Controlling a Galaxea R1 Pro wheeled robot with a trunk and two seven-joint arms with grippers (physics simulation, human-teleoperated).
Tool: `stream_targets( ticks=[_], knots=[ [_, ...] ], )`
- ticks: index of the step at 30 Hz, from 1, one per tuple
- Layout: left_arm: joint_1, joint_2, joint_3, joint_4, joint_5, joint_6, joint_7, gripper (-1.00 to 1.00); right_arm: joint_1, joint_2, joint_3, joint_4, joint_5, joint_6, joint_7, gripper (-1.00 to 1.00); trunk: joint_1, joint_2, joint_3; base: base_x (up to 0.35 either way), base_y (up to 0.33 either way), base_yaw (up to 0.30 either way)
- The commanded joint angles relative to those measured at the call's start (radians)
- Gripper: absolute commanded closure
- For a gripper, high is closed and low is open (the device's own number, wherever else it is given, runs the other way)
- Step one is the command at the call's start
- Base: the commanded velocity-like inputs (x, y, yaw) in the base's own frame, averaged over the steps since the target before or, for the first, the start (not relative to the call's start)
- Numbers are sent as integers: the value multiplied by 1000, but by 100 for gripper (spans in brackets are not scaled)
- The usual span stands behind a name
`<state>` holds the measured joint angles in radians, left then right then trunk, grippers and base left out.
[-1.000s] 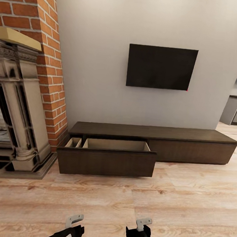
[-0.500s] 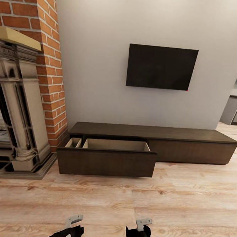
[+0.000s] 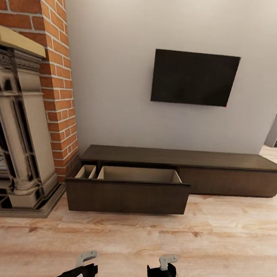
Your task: Place each of the two pumpkins and all three candles from the living room inside a cabinet in the living room (use any cabinet), then make sure every cabinet is closed, and position the cauldron so it is next to a table in the living room.
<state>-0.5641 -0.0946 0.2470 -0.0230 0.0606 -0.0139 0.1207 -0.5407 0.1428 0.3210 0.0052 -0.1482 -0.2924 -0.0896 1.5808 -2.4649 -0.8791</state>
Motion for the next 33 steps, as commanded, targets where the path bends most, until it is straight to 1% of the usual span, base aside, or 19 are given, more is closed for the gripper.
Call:
stream_targets(
  ticks=[1, 17, 24, 33],
  knots=[
    [0, 0, 0, 0, 6, -1, 2, -100, -1, 1, 9, 2, -10, -4, -2, -100, 0, 0, -1, 226, 182, 0],
    [0, 0, 0, 0, 5, -1, 2, -100, 0, 2, 10, 2, -10, -4, -2, -100, 0, 0, -1, 209, 156, 0],
    [0, 0, 0, 0, 5, -1, 3, -100, 0, 2, 10, 1, -10, -4, -2, -100, 0, 0, -1, 200, 13, 0],
    [0, 0, 0, 0, 5, -1, 2, -100, 0, 2, 10, 1, -10, -4, -2, -100, 0, 0, -1, 203, -71, 0]
  ],
)
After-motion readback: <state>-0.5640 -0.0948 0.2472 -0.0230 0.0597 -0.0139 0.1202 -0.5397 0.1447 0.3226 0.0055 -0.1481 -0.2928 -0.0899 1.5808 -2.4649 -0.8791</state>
